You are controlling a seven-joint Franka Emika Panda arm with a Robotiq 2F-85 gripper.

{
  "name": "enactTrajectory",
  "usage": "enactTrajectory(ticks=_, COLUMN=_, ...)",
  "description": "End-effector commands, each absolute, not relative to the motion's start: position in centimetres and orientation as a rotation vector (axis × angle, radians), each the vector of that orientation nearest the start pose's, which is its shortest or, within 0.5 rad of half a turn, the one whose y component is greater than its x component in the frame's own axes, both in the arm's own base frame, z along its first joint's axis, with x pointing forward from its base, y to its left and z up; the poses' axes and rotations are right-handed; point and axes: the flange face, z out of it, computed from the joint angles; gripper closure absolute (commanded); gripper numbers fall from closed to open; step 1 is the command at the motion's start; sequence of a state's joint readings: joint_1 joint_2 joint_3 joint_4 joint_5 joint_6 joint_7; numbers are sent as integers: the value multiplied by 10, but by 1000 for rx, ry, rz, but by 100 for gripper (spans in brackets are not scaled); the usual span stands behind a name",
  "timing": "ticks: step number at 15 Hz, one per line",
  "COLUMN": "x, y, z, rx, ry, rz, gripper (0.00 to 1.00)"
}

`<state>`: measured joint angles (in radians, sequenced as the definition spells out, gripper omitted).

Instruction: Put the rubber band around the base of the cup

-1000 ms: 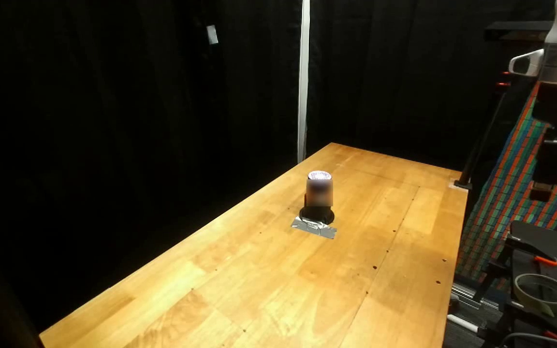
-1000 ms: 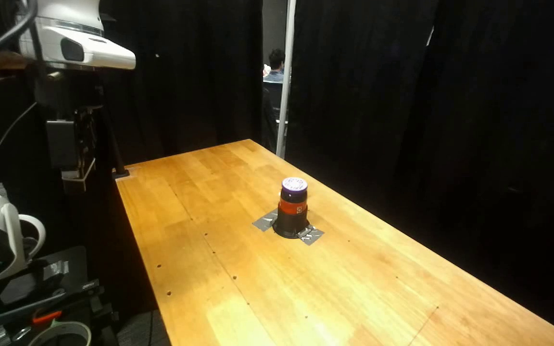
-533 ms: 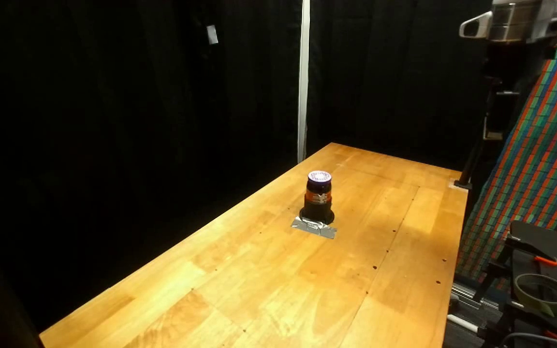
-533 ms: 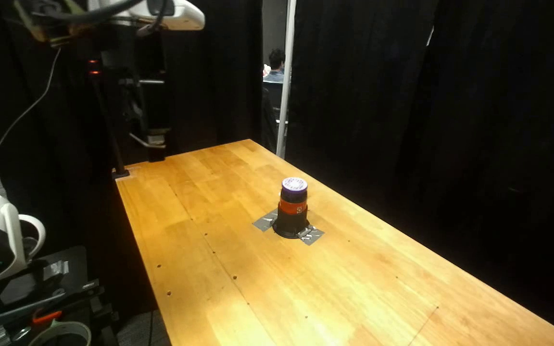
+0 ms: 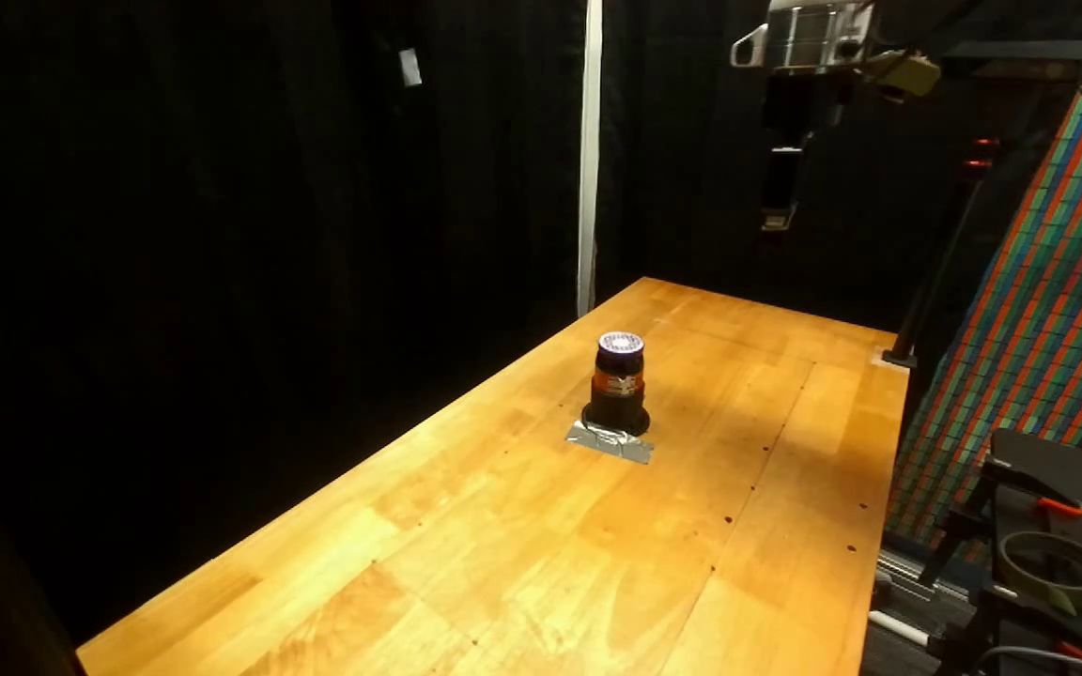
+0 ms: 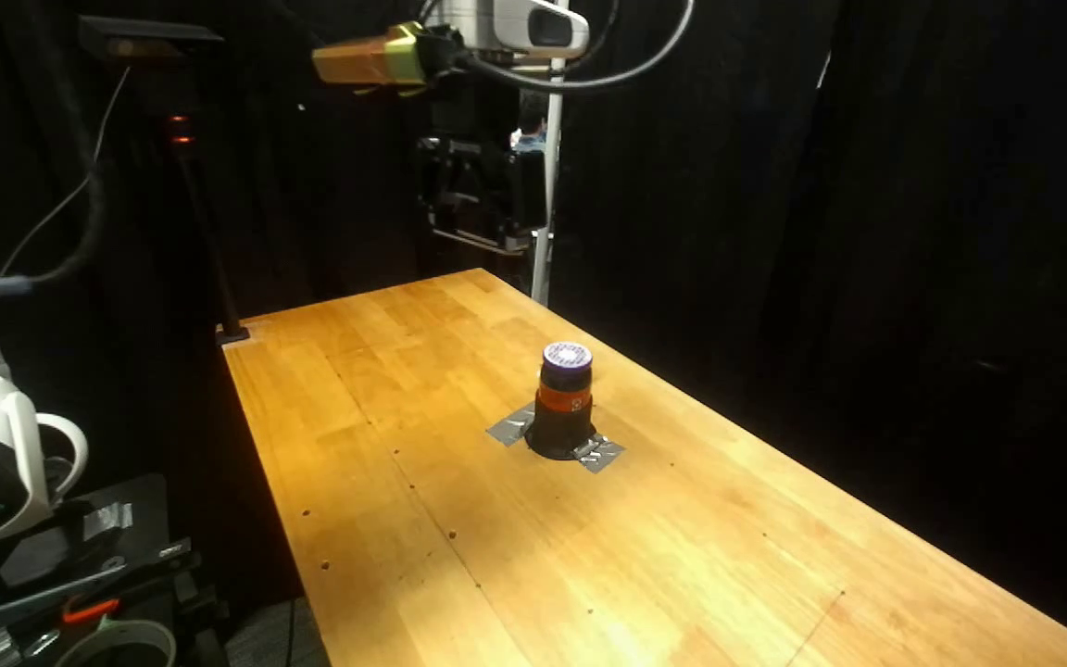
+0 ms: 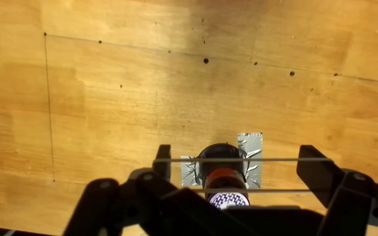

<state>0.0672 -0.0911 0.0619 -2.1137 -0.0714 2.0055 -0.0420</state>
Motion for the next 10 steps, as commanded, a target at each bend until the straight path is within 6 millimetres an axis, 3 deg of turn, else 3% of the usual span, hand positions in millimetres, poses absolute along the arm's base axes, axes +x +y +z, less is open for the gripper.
enactTrajectory(ticks=1, x=589, y=68, z=441, rx=-3164, ry=-288, rz=51, gripper=0)
enactTrajectory(ticks=4, x=629, y=66, z=423, rx=-3146, ry=-290, rz=78, gripper=0)
enactTrajectory(ticks=10, x=682, y=61, z=393, rx=-3112, ry=-297, rz=78, gripper=0)
